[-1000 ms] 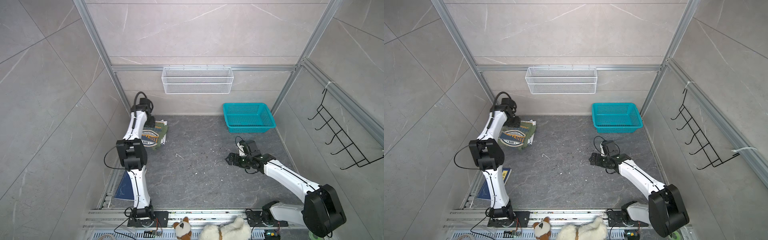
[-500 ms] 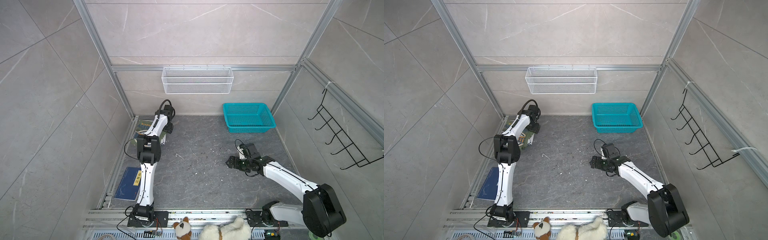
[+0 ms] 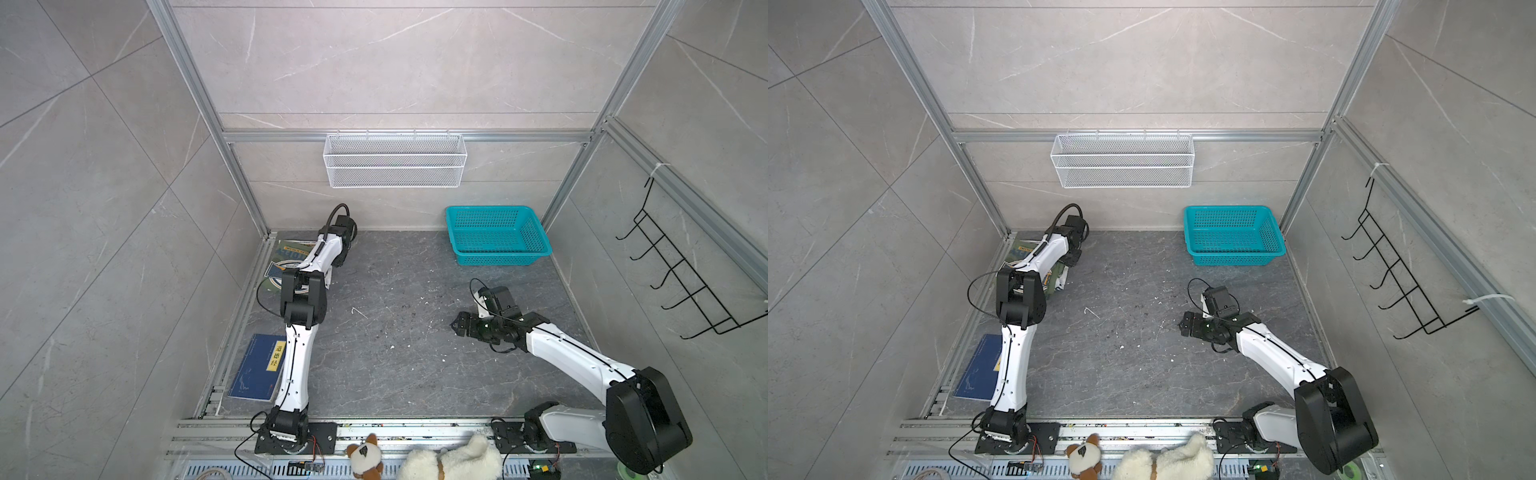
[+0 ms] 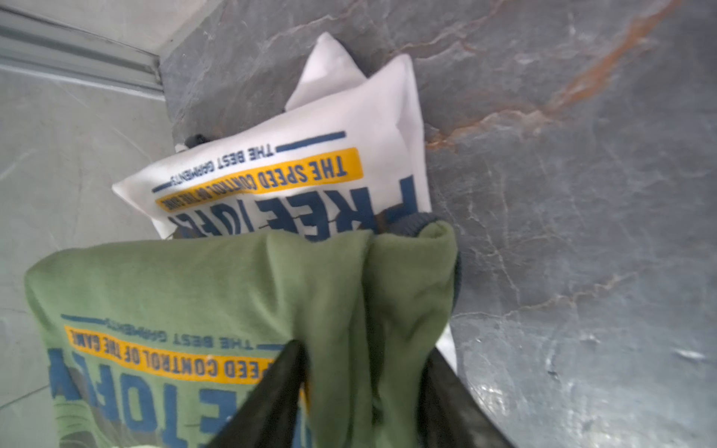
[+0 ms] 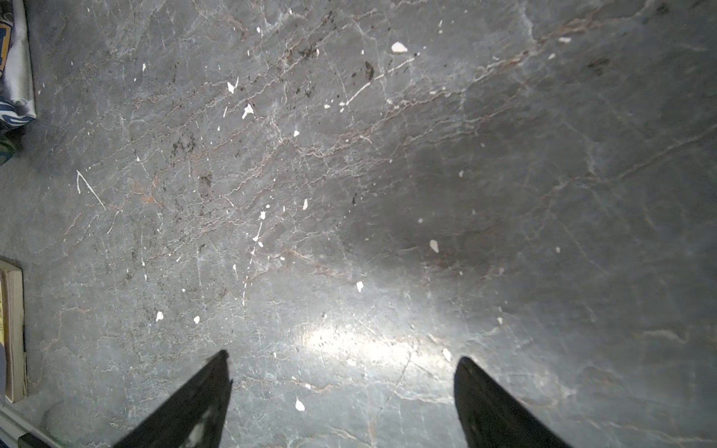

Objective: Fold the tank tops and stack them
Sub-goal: 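Lower the green bundle onto the white tank top and open the left gripper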

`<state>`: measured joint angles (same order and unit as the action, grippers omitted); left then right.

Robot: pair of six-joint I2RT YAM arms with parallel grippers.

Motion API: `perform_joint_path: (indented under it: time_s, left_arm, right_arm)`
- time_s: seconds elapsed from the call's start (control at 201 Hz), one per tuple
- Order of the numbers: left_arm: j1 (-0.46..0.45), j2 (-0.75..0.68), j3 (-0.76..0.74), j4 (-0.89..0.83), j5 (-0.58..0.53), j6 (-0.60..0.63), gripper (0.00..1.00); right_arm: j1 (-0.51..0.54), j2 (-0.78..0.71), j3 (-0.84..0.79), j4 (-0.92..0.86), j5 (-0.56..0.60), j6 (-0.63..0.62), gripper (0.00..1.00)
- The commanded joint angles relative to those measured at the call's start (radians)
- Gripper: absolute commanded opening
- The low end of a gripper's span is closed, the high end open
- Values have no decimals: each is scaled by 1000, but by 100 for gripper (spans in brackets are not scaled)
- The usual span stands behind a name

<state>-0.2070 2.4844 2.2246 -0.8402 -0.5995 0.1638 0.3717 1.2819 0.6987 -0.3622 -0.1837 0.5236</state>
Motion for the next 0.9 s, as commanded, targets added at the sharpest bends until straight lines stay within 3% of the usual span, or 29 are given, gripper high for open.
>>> perform_joint_path:
  time_s: [0.0, 0.184, 0.319, 0.572, 0.891]
  left_arm:
    - [5, -46, 7, 28, -29, 20, 37]
    - [9, -39, 20, 15, -39, 14, 11]
    - [12, -91, 8, 44, -59, 15, 2]
    - [15, -215, 29, 119, -109, 112, 0]
    - [28, -164, 110, 109, -72, 146, 2]
  right_arm:
    - [-2, 16, -16, 8, -12, 12, 91]
    - [-3, -1, -13, -5, -8, 11, 91]
    - [-3, -8, -10, -15, -4, 8, 91]
    - [-2, -2, -8, -17, 0, 6, 91]
    - [-2, 5, -4, -18, -2, 7, 91]
